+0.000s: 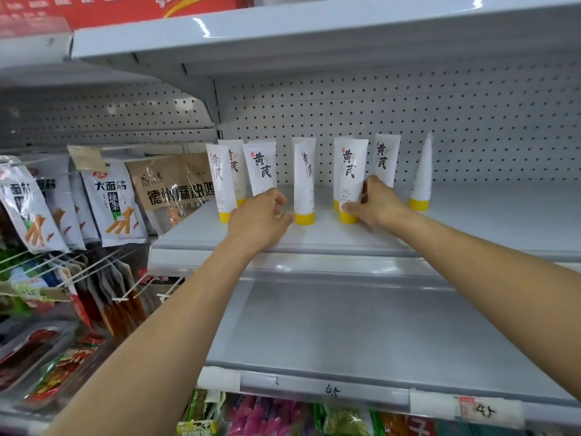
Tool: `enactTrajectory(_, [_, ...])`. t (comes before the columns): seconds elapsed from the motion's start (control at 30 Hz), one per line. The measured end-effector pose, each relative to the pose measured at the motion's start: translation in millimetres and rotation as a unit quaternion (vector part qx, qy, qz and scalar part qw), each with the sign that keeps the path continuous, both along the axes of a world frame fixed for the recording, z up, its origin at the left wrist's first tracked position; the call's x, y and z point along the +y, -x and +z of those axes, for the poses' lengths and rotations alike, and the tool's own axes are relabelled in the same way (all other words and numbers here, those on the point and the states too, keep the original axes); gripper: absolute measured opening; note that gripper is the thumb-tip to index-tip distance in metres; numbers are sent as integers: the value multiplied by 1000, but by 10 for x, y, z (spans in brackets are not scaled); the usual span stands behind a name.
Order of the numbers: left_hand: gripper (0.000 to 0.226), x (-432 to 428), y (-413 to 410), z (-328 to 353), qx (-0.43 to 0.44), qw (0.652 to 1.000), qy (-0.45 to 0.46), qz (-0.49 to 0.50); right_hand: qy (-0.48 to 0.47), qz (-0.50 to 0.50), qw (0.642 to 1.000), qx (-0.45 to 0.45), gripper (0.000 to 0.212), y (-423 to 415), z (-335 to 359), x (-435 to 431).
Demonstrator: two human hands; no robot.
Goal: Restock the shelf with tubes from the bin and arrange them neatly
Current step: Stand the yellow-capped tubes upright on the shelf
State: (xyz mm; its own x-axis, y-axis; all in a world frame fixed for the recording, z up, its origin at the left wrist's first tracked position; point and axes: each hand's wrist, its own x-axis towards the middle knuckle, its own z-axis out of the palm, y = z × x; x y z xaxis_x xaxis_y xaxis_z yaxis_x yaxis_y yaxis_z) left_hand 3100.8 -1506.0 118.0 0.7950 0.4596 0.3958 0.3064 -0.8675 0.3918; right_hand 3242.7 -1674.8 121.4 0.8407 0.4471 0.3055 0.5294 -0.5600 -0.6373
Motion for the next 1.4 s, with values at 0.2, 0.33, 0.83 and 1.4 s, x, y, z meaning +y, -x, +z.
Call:
enactTrajectory(0.2, [39, 44, 278, -104, -50, 998, -44, 1, -8, -62, 998, -18, 46, 256, -38, -189])
enactTrajectory(0.33, [40, 45, 594, -238, -109, 992, -62, -22, 7, -83, 989, -120, 30, 636, -115, -208])
enactTrajectory(0.83, [20, 809, 2120, -1752, 58, 990, 125, -36, 102, 146, 983, 36, 23, 2413, -1842, 816])
enactTrajectory(1.4, [32, 1099, 2800, -5325, 400, 769, 451, 213, 451, 190, 795, 358, 10, 2667, -5275, 1224])
